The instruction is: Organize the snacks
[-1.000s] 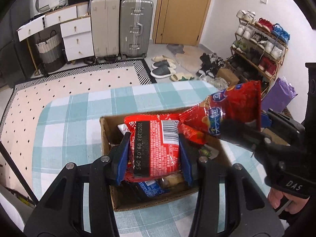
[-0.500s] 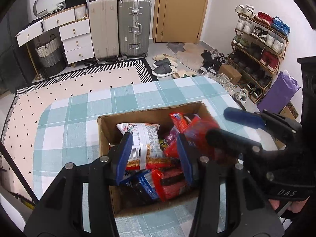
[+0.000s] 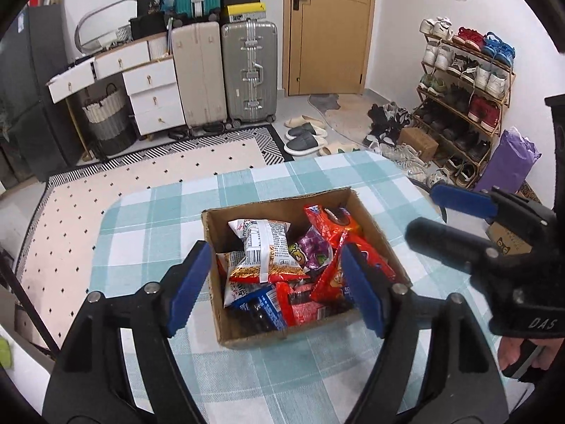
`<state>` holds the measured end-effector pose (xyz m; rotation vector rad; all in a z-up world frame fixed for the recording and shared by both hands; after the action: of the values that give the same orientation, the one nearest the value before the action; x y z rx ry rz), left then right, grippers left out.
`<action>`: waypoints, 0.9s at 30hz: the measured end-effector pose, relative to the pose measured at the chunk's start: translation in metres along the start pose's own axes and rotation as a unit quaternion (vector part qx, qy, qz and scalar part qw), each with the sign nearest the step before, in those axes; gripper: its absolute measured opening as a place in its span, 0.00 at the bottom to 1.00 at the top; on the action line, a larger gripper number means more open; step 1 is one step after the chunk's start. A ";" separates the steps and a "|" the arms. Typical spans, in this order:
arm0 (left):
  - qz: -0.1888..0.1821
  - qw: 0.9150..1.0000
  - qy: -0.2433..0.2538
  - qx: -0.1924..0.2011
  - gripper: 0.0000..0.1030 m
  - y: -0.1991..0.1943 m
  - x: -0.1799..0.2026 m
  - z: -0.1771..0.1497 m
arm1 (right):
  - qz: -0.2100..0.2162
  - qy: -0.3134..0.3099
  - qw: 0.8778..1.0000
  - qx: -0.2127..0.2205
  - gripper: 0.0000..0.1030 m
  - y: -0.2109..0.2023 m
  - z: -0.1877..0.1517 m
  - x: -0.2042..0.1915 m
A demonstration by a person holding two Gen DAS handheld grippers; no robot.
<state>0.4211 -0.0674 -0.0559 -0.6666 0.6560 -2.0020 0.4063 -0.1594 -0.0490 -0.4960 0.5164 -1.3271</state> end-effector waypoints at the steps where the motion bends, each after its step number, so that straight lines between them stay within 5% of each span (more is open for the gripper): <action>1: 0.002 1.000 0.003 0.004 0.74 -0.007 0.003 -0.001 | -0.001 -0.001 1.000 0.004 0.66 -0.007 0.000 0.000; 15: 0.028 0.995 0.018 0.095 0.85 -0.116 0.042 -0.026 | 0.006 -0.015 0.997 0.080 0.89 -0.105 -0.026 -0.012; 19: 0.039 0.992 0.015 0.116 0.99 -0.142 0.046 -0.041 | 0.004 -0.010 0.996 0.093 0.91 -0.124 -0.043 -0.012; 27: 0.059 0.986 0.028 0.156 0.99 -0.189 0.052 -0.086 | -0.001 0.022 0.993 0.119 0.98 -0.153 -0.074 0.007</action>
<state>0.2295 -0.0110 0.0200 -0.3765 0.3908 -1.9615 0.2439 -0.1964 -0.0144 -0.2712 0.3873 -1.3825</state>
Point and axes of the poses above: each gripper's, at about its wrist camera, not at the fingertips, and y roughly the way its jaws point, x to its right, z to its top, the point moved 7 cm from there along y, roughly the way its jaws point, and after that the axes turned 15 degrees about -z, right-handed, at the moved point
